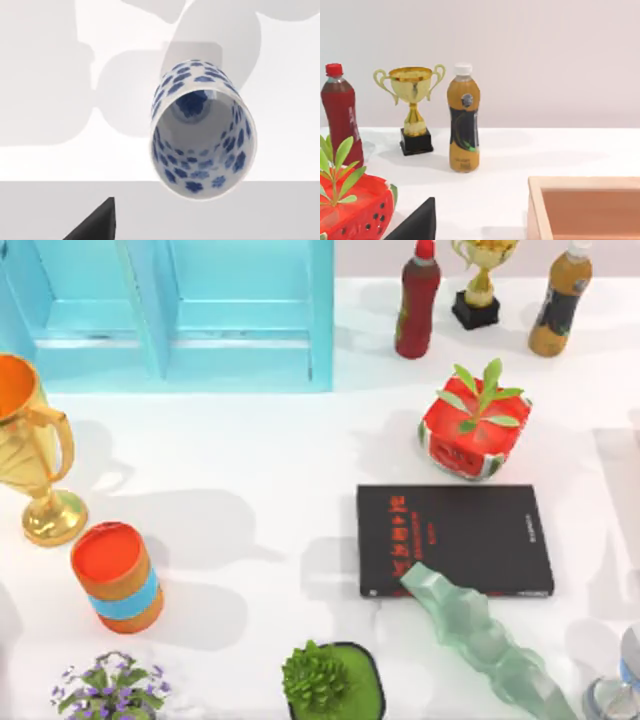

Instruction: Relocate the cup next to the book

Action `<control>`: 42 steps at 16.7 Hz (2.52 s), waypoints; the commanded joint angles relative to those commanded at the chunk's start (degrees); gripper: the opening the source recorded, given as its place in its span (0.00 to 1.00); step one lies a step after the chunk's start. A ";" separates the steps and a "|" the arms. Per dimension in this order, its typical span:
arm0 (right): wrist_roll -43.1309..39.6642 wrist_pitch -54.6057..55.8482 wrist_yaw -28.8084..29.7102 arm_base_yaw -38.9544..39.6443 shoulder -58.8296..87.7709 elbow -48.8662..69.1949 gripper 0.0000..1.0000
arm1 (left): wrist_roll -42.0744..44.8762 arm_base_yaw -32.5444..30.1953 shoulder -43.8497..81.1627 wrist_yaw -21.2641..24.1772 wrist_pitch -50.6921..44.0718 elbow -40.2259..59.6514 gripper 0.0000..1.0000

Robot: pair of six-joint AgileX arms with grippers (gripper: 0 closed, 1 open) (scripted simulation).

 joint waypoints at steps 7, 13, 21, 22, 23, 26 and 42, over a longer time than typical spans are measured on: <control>0.00 0.00 0.00 0.00 0.00 0.00 1.00 | 0.37 0.26 4.55 0.00 15.62 -10.92 1.00; 0.00 0.00 0.00 0.00 0.00 0.00 1.00 | 0.38 0.27 4.61 0.01 15.81 -11.09 0.85; 0.00 0.00 0.00 0.00 0.00 0.00 1.00 | 0.38 0.27 4.61 0.01 15.81 -11.09 0.25; 0.00 0.00 0.00 0.00 0.00 0.00 1.00 | 0.38 0.27 4.61 0.01 15.81 -11.09 0.17; 0.00 0.00 0.00 0.00 0.00 0.00 1.00 | 0.38 0.27 4.61 0.01 15.81 -11.09 0.10; 0.00 0.00 0.00 0.00 0.00 0.00 1.00 | 0.38 0.27 4.61 0.01 15.81 -11.09 0.00; 0.00 0.00 0.00 0.00 0.00 0.00 1.00 | 0.45 0.03 0.64 0.00 4.84 -4.36 0.00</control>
